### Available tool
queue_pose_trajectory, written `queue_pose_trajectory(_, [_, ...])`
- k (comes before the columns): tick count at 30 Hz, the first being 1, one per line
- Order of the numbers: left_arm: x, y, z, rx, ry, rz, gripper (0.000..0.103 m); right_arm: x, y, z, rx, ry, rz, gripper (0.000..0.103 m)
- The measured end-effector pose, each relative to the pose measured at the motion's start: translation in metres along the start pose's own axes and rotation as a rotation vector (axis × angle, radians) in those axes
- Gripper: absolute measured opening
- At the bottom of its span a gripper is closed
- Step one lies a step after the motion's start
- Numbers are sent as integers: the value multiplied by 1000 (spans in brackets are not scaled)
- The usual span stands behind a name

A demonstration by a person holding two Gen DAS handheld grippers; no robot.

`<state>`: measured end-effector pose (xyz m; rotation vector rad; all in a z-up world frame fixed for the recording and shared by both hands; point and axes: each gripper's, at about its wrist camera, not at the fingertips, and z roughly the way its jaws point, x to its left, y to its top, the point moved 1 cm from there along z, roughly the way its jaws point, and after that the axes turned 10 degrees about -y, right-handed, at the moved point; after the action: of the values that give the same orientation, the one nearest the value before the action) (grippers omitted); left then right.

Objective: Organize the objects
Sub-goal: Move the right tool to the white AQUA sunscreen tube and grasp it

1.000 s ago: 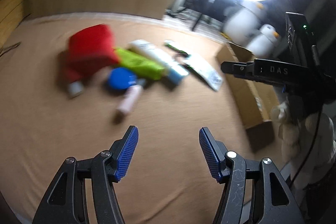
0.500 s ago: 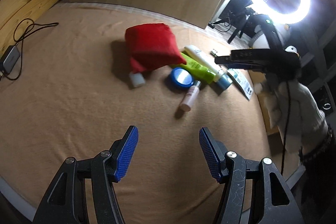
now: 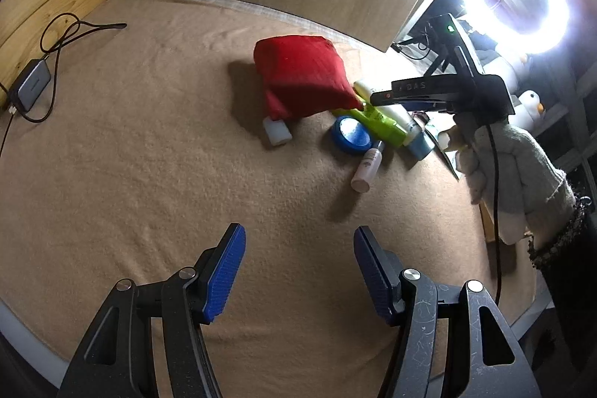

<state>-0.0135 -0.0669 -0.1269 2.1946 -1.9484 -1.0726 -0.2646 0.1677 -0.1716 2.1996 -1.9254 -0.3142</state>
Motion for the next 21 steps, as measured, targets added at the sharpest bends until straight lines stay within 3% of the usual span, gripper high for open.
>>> queue_pose_trajectory(10, [-19,4,14,27,-42,44,64,-18,-17,-4,38,43,109,48])
queue_pose_trajectory(21, [-51,0,52,112,-117,98,64,-53,-97,-21,36,95,323,44])
